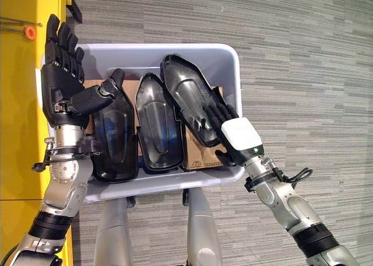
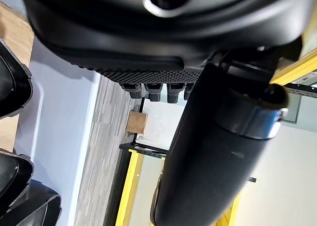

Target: Move parts from the plastic box to the shelf.

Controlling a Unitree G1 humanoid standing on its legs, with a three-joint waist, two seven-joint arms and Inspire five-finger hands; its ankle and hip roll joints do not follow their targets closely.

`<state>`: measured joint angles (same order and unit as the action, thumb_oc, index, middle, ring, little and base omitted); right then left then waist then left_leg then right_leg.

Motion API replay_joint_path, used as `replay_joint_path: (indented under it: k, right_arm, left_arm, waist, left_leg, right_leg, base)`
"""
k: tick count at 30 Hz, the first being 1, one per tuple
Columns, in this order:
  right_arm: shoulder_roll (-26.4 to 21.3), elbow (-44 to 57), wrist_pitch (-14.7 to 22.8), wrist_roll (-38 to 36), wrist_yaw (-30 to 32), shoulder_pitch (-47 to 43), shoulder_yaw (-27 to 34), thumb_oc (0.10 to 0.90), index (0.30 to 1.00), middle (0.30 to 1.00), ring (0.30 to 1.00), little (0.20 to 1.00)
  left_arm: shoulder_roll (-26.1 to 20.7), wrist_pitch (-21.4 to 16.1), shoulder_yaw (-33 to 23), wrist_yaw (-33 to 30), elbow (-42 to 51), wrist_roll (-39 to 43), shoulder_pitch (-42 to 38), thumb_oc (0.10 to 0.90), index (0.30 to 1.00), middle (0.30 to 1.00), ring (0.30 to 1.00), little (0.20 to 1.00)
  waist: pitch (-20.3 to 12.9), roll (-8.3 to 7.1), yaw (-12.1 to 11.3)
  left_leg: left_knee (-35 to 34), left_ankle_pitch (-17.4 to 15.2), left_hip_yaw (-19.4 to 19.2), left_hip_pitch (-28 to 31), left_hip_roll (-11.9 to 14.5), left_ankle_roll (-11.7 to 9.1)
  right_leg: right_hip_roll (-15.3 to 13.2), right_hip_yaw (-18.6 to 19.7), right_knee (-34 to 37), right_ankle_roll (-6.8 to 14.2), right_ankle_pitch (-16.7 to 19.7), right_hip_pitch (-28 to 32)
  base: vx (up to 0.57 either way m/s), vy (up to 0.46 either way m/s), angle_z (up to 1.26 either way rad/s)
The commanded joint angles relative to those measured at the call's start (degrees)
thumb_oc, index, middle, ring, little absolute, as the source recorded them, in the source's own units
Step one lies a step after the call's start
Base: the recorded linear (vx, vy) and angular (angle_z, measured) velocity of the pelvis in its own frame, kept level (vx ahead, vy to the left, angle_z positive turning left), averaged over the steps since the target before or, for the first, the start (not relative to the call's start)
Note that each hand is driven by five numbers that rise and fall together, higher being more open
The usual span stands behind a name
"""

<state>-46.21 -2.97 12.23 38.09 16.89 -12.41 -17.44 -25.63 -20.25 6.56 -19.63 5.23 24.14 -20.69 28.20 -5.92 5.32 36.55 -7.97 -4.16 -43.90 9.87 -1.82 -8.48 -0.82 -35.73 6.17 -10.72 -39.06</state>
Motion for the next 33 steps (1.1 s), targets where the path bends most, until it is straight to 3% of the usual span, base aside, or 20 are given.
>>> replay_joint_path:
  k: [1,33]
  right_arm:
    - [-3.5,0.1,1.4,0.2,2.0,-1.5,-0.2,0.900,1.000,1.000,1.000,1.000]
    - [-4.0,-12.2,-0.6,7.5,1.4,-11.9,-12.0,0.900,1.000,1.000,1.000,1.000]
  left_arm:
    - [1.4,-6.6,1.1,1.5,6.0,-1.8,-1.9,0.900,1.000,1.000,1.000,1.000]
    - [1.5,-6.6,2.1,2.9,5.5,-0.4,-2.4,0.900,1.000,1.000,1.000,1.000]
  waist:
    - [-6.0,1.59,-0.8]
    - [-5.4,2.37,-2.3]
  left_leg:
    - [1.1,-3.3,3.5,0.9,3.5,-2.2]
    - [1.2,-2.7,4.1,-0.1,3.0,-2.4]
  right_leg:
    - [-2.1,-1.5,2.1,0.2,2.7,3.6]
    - [-2.2,-1.8,0.9,-0.2,2.1,2.5]
  base:
    - [0.00,0.000,0.00]
    - [0.00,-0.004,0.01]
